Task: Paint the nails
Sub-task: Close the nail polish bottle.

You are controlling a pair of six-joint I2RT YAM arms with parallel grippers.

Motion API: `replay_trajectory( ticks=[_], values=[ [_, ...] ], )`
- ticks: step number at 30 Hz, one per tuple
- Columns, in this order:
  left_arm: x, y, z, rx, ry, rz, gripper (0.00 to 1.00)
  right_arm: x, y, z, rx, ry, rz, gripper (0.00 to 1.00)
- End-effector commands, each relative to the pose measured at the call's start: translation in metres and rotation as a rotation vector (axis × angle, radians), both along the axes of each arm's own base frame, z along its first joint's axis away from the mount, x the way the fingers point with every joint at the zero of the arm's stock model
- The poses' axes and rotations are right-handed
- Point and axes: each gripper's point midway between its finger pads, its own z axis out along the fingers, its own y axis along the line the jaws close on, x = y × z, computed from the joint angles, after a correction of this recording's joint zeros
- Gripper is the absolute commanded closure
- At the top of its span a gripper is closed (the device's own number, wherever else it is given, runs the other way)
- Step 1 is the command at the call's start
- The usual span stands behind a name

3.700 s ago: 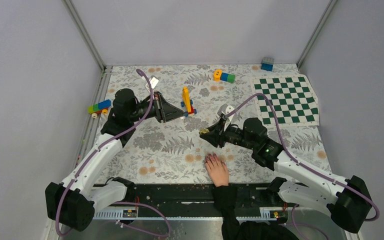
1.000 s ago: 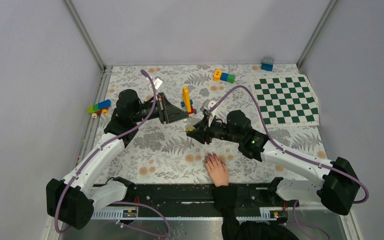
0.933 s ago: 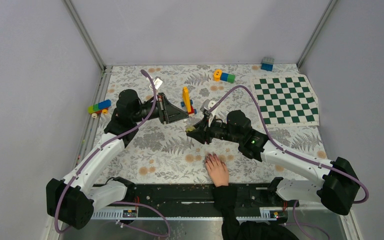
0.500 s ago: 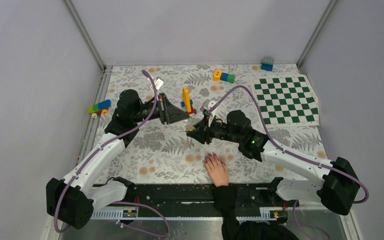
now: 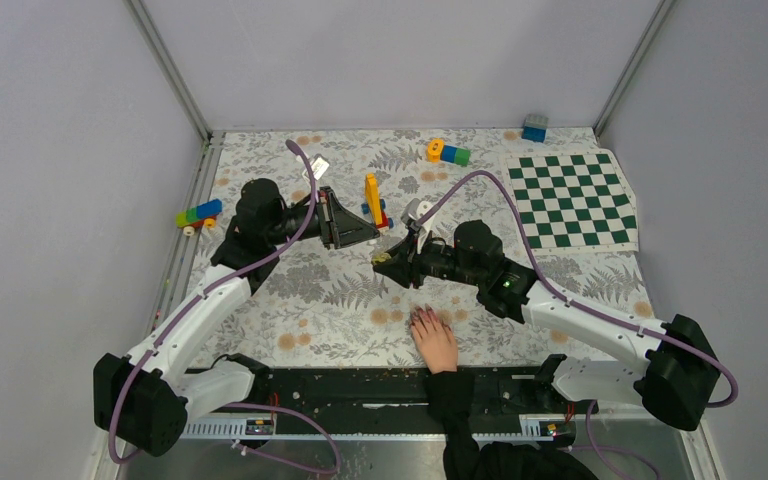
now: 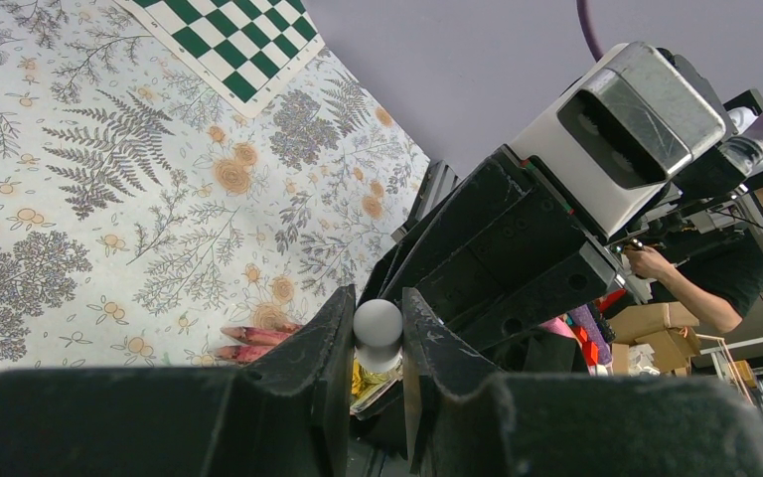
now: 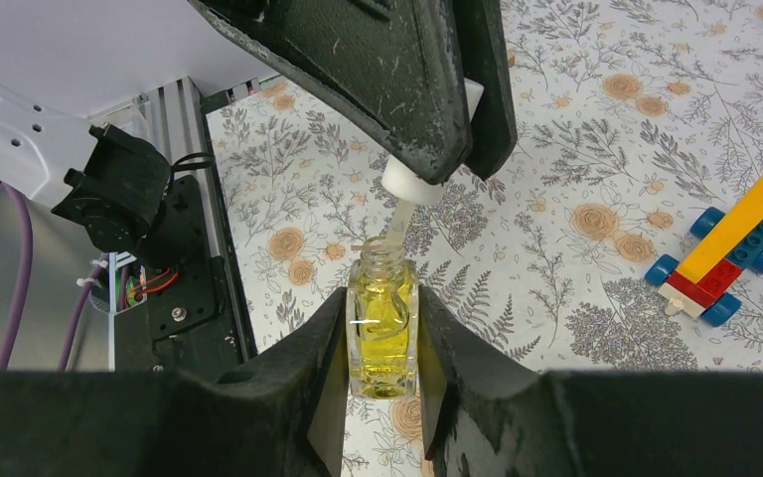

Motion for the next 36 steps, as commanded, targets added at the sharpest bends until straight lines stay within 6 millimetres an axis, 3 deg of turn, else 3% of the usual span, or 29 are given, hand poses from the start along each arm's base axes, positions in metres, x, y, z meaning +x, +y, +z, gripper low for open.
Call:
replay_trajectory(
  ticks=[1,36],
  values=[
    [-0.003,-0.002,0.008,-0.024,-0.052,-0.024,1.0,0.002,0.002,0.041,0.085,-0.078,-0.013,1.0],
    [-0.007,-0.005,0.008,-0.022,-0.062,-0.039,1.0,-0.002,0.005,0.054,0.109,-0.056,0.005,1.0]
  ],
)
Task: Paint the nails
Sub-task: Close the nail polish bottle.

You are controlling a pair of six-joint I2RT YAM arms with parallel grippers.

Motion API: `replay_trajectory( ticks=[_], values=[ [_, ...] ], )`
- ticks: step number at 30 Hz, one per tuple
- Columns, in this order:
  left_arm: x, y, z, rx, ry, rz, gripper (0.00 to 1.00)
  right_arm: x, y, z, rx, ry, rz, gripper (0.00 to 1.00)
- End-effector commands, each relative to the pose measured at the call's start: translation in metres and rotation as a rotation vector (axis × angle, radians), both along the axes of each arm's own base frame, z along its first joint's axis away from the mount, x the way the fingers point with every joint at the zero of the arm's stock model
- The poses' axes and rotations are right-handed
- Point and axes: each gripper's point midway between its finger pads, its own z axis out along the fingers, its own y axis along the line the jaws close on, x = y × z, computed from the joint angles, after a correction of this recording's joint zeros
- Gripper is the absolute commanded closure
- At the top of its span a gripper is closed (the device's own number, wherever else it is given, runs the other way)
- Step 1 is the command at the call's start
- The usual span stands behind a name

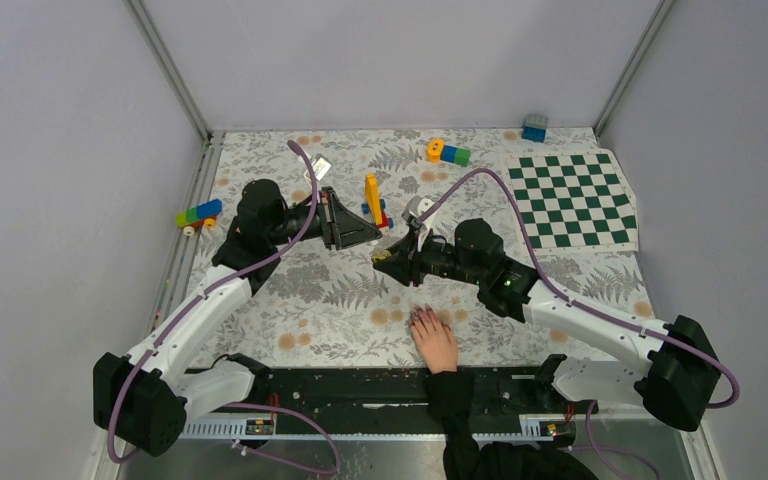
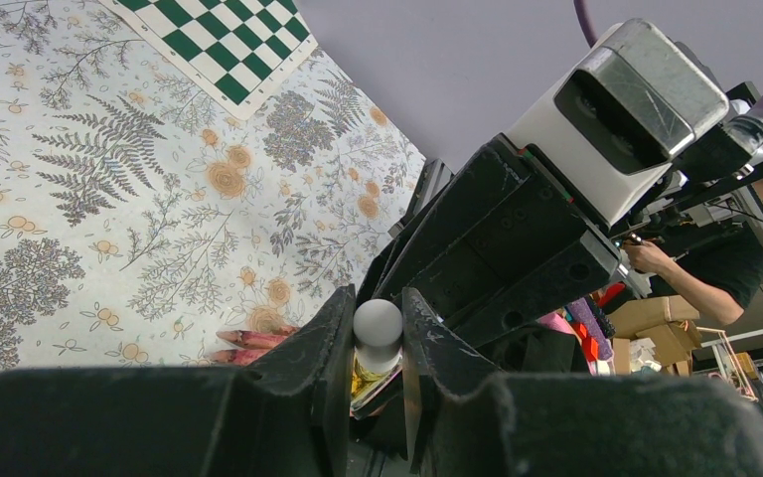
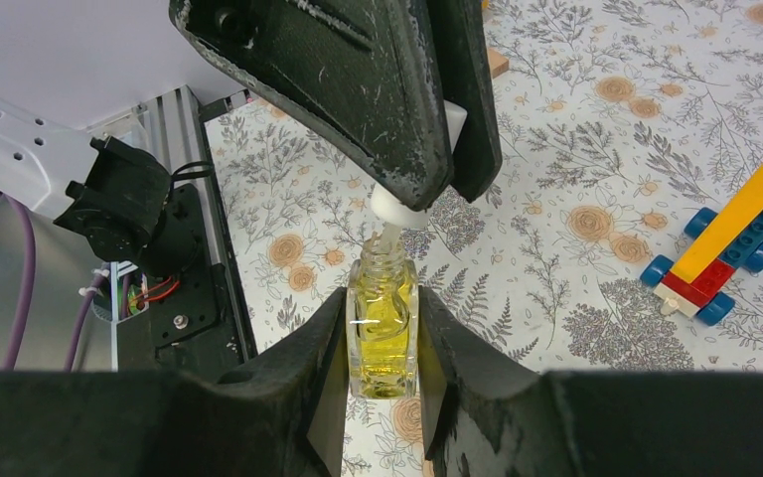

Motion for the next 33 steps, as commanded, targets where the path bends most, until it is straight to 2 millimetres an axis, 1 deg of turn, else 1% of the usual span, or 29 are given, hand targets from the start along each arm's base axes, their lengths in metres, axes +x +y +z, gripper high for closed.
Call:
replay_trajectory(
  ticks=[1,6,13,26,31,33],
  values=[
    [-0.004,-0.002,0.006,-0.017,-0.049,-0.026,1.0,-0.004,0.006,0.049,0.105,-0.06,0.021,1.0],
    [-0.007,-0.003,0.008,-0.021,-0.061,-0.037,1.0,-0.004,0.005,0.054,0.119,-0.057,0.012,1.0],
    [-0.013,-0.003,0.015,-0.038,-0.098,-0.057,1.0,-0.005,0.005,0.067,0.148,-0.047,0.011,1.0],
    [-0.023,-0.002,0.026,-0.069,-0.158,-0.073,1.0,-0.004,0.006,0.077,0.176,-0.002,0.021,1.0],
    [-0.03,-0.004,0.029,-0.078,-0.177,-0.101,1.0,-0.01,0.006,0.089,0.233,0.039,0.073,1.0],
    [-0.035,-0.005,0.032,-0.083,-0.191,-0.122,1.0,-0.014,0.004,0.096,0.269,0.071,0.123,1.0]
  ],
)
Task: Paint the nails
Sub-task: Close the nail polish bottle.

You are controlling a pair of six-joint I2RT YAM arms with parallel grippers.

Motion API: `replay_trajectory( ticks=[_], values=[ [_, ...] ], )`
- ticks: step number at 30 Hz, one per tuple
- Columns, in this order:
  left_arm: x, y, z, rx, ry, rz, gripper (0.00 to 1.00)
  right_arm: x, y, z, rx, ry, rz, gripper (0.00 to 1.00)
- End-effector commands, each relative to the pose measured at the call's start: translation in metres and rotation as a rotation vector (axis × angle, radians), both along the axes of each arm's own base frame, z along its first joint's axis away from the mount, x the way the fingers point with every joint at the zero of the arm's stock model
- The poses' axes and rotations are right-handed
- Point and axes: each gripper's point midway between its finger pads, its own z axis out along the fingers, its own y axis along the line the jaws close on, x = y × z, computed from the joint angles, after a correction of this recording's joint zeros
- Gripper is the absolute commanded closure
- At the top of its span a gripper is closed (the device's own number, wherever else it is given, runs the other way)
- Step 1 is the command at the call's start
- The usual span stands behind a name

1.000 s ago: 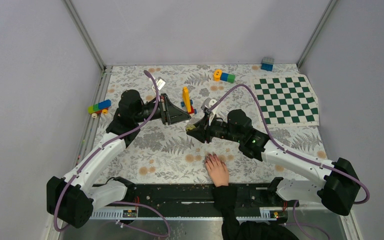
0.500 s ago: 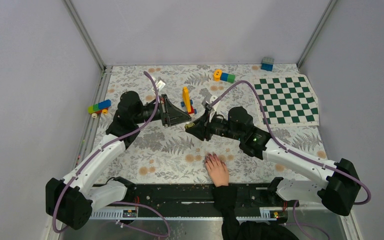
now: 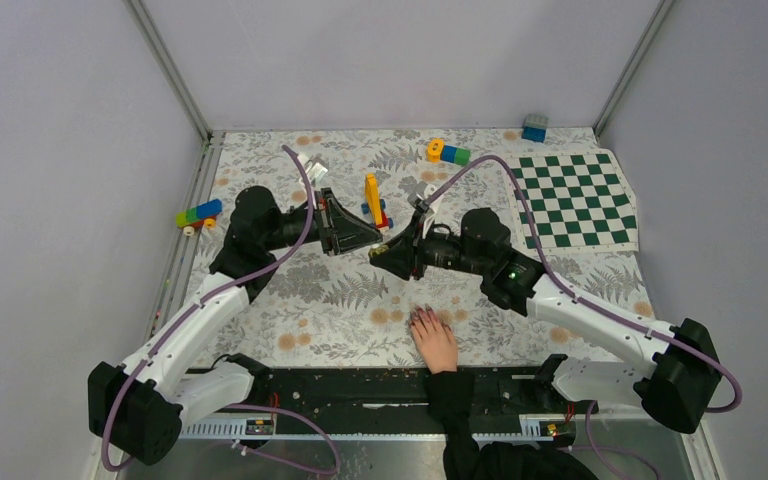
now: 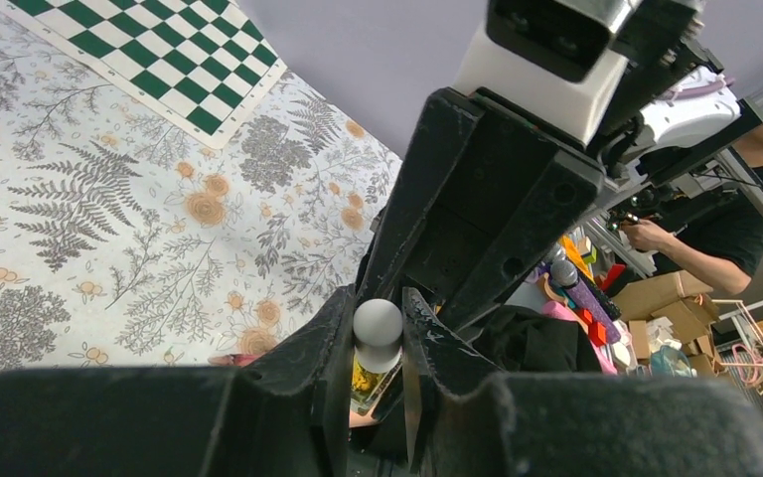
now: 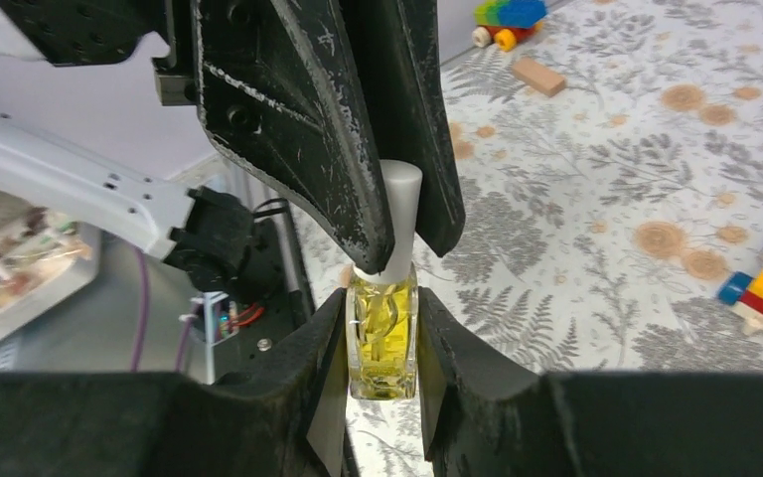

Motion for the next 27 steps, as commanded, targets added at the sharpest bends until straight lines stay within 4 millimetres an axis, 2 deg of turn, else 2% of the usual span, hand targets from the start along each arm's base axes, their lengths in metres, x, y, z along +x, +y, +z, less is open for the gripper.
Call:
replay_trajectory(
  ticks=[1,9,18,23,27],
  values=[
    [-0.021,-0.003,0.018,-0.039,-0.105,-0.081,1.0,-0.01,0.0,0.072,0.218,-0.035,0.109,1.0],
    [-0.059,-0.007,0.035,-0.08,-0.226,-0.219,1.0,-0.027,-0.006,0.1,0.343,0.038,0.251,1.0],
    [-0.115,-0.01,0.043,-0.101,-0.284,-0.478,1.0,-0.065,-0.011,0.118,0.386,0.033,0.474,1.0],
    [-0.134,-0.009,0.045,-0.105,-0.298,-0.56,1.0,-0.078,-0.016,0.127,0.405,0.03,0.549,1.0],
    [-0.141,-0.007,0.047,-0.111,-0.317,-0.574,1.0,-0.081,-0.018,0.13,0.407,0.015,0.556,1.0]
  ],
)
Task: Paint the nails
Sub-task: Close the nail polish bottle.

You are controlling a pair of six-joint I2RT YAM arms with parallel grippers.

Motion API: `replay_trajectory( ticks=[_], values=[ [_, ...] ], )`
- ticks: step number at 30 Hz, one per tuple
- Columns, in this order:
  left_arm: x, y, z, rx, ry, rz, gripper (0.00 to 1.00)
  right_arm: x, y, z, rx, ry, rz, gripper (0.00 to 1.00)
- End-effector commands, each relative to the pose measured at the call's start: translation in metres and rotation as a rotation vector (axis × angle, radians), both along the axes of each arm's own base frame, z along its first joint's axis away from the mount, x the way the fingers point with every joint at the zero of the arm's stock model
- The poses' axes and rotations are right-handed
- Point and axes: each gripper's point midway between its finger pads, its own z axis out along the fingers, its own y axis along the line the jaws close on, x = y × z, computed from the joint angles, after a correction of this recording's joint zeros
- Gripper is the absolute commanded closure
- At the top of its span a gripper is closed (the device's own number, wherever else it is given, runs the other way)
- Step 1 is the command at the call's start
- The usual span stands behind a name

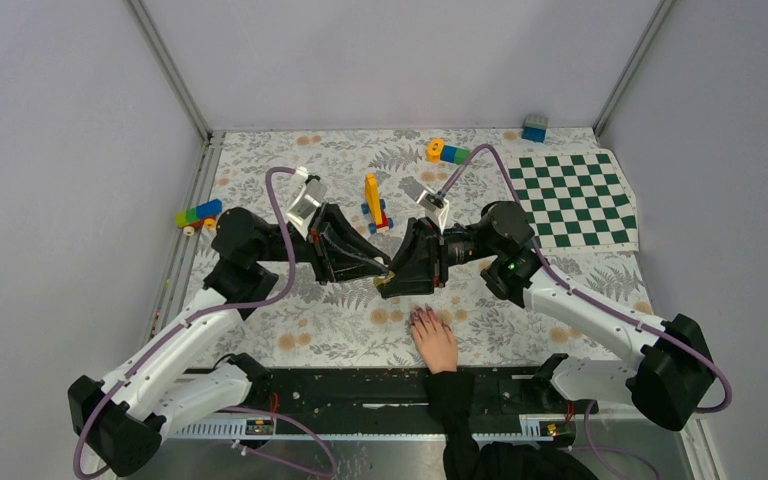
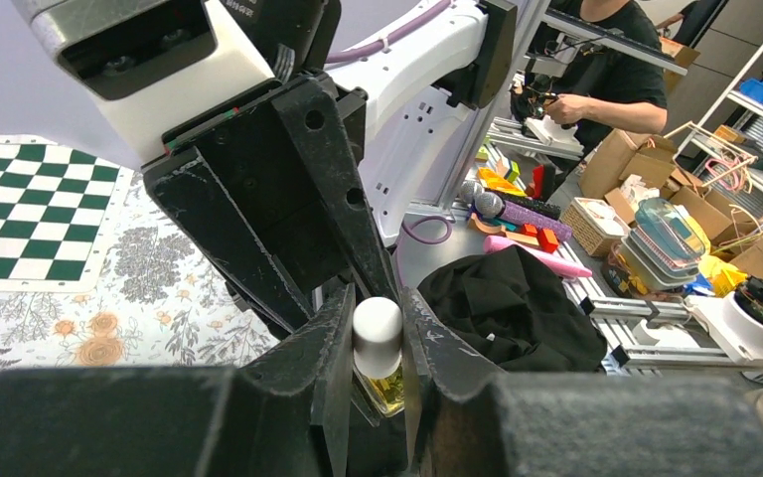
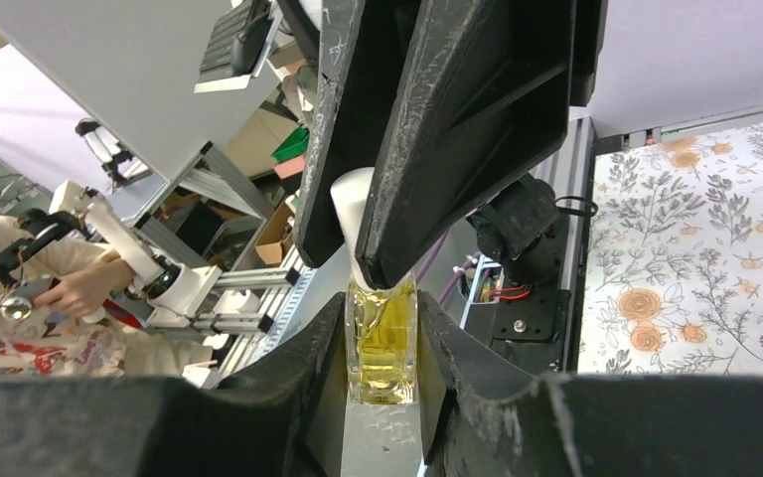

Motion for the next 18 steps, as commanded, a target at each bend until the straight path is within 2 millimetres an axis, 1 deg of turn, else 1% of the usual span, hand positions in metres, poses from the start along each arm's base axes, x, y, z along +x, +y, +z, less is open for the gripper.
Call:
replay_trajectory(
  ticks=[1,5,10,14,18],
  values=[
    [-0.043,0.008,-0.019,0.084,0.008,-0.217,1.0,0.01,-0.004,0.06,0.203,-0.129,-0.095,1.0],
    [-0.042,0.007,-0.019,0.079,0.009,-0.206,1.0,0.01,-0.006,0.063,0.215,-0.137,-0.109,1.0],
    [-0.04,0.004,-0.02,0.076,0.02,-0.196,0.99,0.015,-0.005,0.063,0.223,-0.145,-0.148,1.0],
    [-0.036,0.002,-0.021,0.071,0.03,-0.178,0.93,0.018,-0.004,0.062,0.226,-0.152,-0.166,1.0],
    [-0.033,0.001,-0.021,0.068,0.036,-0.163,0.8,0.02,-0.003,0.06,0.214,-0.163,-0.176,1.0]
  ],
)
